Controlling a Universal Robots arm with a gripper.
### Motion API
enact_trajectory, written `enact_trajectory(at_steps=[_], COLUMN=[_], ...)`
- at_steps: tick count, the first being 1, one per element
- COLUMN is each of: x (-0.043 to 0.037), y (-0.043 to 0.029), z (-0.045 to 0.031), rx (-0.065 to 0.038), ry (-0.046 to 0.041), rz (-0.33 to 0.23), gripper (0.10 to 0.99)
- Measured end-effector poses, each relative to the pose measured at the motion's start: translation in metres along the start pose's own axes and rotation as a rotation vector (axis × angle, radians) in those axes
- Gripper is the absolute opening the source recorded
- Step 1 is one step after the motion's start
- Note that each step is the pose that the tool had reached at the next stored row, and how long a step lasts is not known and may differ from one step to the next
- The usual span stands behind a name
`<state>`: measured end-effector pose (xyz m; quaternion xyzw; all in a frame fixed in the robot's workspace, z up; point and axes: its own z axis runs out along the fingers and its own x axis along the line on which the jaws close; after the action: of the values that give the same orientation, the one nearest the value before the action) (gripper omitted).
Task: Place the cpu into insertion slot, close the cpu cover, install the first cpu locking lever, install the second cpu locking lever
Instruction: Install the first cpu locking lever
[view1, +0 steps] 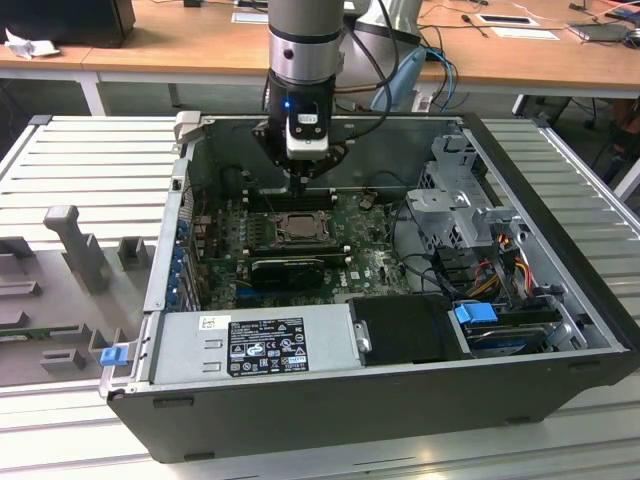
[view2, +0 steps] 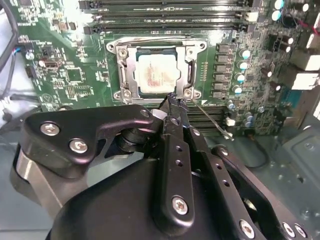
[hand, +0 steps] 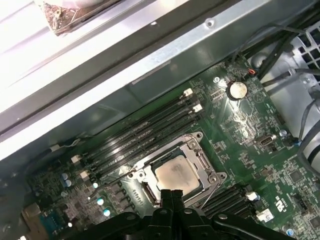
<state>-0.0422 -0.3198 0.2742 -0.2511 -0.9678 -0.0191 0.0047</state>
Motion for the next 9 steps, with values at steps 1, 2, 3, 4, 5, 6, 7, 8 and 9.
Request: enact_trajectory(at_steps=[1, 2, 3, 4, 5, 6, 7, 8, 9], x=[0.0, 0.0, 0.0, 0.0, 0.0, 0.0, 0.0, 0.0, 0.0], y=[0.0, 0.0, 0.0, 0.0, 0.0, 0.0, 0.0, 0.0, 0.0], z=[0.0, 0.0001, 0.0003, 0.0003, 0.0003, 0.0004, 0.0004, 0.0004, 0.0004], rx=[0.0, 0.001, 0.001, 0.002, 0.002, 0.002, 0.003, 0.003, 0.003], ry=[0.0005, 0.0011, 0.0023, 0.0034, 0.0039, 0.0043, 0.005, 0.0056, 0.0059], rz=[-0.015, -0.034, -0.068, -0.098, -0.114, -0.125, -0.146, -0.165, -0.171], gripper=[0.106, 0.106, 0.106, 0.106, 0.106, 0.106, 0.106, 0.106, 0.106])
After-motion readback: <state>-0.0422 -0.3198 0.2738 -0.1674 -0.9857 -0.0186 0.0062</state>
